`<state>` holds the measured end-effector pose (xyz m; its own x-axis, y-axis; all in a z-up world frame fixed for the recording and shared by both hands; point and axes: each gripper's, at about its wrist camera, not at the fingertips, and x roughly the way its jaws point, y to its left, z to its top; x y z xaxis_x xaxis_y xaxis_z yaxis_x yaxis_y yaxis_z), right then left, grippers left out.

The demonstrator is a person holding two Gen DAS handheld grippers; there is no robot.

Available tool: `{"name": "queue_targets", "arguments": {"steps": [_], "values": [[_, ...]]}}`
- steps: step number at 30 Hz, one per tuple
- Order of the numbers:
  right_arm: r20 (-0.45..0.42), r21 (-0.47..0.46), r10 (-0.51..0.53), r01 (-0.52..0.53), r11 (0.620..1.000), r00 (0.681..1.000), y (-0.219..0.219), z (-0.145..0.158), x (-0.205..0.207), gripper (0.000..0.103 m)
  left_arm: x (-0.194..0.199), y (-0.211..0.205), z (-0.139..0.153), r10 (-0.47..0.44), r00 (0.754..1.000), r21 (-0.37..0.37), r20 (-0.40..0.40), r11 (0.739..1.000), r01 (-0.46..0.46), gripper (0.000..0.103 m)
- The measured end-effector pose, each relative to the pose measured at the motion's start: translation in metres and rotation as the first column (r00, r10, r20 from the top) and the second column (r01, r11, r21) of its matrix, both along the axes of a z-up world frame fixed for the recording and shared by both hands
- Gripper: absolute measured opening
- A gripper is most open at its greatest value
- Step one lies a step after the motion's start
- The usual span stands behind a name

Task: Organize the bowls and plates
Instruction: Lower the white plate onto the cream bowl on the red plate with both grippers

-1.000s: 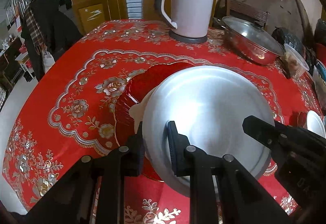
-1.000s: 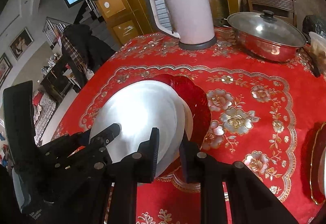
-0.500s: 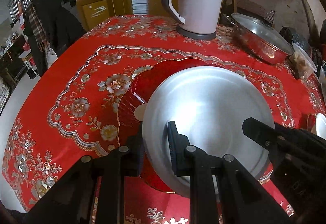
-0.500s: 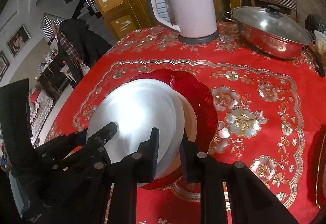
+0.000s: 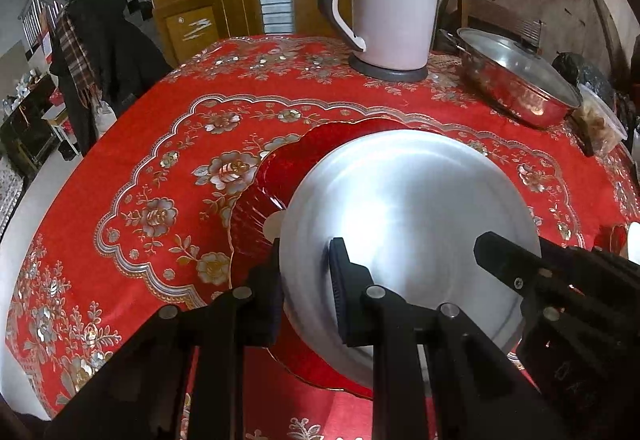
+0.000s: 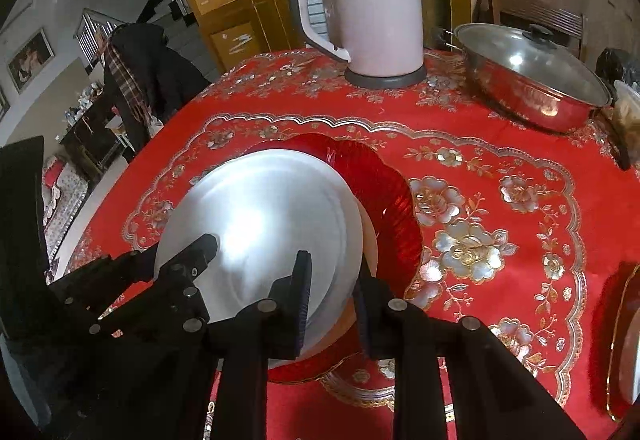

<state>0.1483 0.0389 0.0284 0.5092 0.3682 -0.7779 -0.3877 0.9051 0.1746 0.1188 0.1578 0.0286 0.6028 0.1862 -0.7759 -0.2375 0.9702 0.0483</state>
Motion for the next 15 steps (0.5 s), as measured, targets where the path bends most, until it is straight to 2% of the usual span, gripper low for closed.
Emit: {"name": "queue_targets", "arguments": {"steps": [15], "values": [[0.021, -0.005, -0.022, 0.022, 1.0, 1.0, -0.007, 0.0033, -0.0018, 0.031, -0.0041, 0.0057, -0.0005, 0.022, 1.0, -0.003, 0.003, 1.0, -0.022, 0.019]]}}
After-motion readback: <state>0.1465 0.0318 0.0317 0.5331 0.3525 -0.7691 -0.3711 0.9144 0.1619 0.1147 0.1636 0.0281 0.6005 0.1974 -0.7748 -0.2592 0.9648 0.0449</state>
